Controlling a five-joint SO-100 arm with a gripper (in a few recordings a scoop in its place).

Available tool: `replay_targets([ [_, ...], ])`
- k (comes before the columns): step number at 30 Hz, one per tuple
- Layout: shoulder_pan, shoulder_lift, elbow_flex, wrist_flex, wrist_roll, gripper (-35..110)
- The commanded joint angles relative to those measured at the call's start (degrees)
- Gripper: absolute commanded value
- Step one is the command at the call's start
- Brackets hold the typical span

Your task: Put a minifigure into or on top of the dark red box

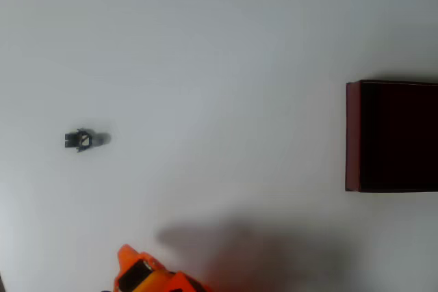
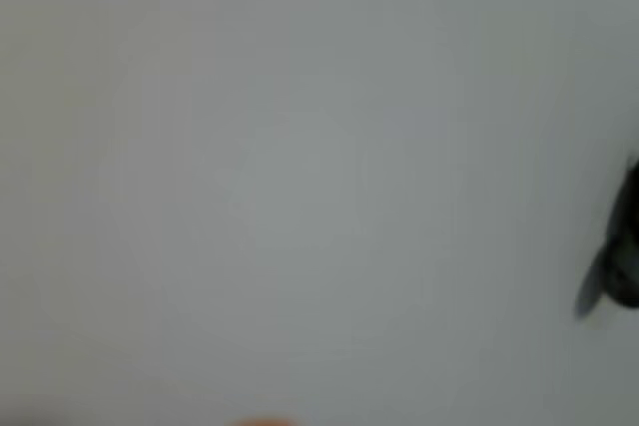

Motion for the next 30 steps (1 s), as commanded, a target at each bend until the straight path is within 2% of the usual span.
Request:
replay_targets([
  [1,-0.6,0.7,0.4,1.6,0.1,1],
  [15,-0.5,0.7,0.4,1.6,0.2,3],
  [21,0.3,0.6,-2.5,2.0,9.1,14],
  [25,2.5,-4.4,-3.6,-5.3,15.5,18],
  [30,3.1,-28.5,-11.3,-17.1,26.4,18],
])
